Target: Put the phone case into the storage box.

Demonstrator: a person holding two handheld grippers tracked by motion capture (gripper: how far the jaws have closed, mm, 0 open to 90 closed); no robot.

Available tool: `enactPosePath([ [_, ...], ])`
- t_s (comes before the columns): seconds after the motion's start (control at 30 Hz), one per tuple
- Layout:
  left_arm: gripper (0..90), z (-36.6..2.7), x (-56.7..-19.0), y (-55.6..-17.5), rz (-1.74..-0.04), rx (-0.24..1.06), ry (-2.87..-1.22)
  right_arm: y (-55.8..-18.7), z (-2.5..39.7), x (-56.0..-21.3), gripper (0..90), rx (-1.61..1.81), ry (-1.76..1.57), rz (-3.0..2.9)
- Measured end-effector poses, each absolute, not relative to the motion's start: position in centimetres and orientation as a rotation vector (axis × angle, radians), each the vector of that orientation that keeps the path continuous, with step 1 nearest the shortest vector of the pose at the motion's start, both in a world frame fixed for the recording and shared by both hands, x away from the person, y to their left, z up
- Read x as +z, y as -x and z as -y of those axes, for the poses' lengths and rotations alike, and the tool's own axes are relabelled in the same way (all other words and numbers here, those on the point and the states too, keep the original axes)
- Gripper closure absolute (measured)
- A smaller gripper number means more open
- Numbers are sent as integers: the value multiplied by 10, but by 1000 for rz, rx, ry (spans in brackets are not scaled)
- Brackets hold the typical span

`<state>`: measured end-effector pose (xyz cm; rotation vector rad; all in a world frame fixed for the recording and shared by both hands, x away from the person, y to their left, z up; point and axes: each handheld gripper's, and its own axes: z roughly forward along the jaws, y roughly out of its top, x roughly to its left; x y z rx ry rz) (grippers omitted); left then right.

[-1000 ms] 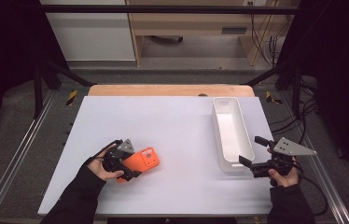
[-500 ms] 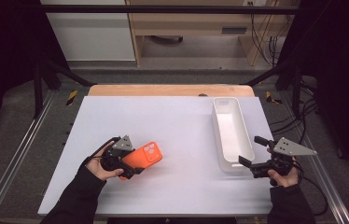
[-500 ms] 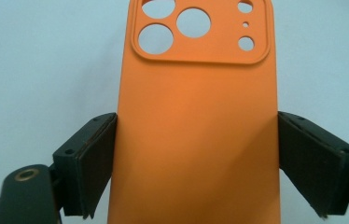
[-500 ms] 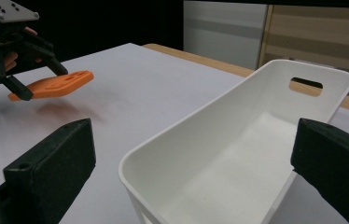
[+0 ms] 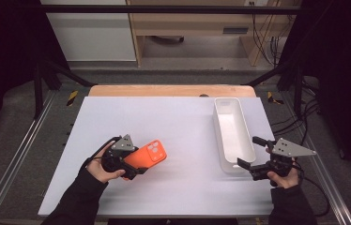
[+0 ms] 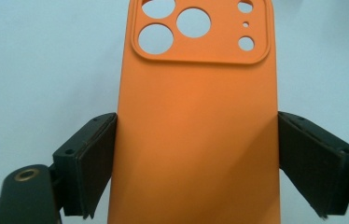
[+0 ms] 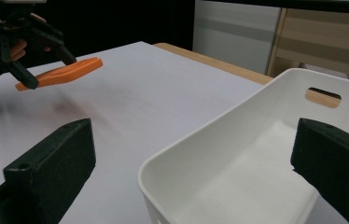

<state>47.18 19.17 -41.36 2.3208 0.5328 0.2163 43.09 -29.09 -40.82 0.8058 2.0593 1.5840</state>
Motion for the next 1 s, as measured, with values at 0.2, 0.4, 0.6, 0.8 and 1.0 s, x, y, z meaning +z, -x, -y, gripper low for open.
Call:
enactPosePath([
  [0.2, 153, -187, -410, -468, -504, 214, -2324, -430, 282, -404, 4, 1584, -757, -2082],
  [0.4, 153, -181, -409, -465, -475, 208, -2326, -428, 271, -400, 5, 1577, -710, -2107],
  [0.6, 153, -175, -407, -464, -434, 198, -2337, -428, 261, -399, 4, 1575, -671, -2130],
  [0.8, 154, -168, -404, -462, -396, 201, -2353, -427, 251, -398, 5, 1564, -633, -2158],
  [1.0, 153, -156, -401, -462, -336, 200, -2375, -428, 234, -403, 4, 1545, -594, -2213],
])
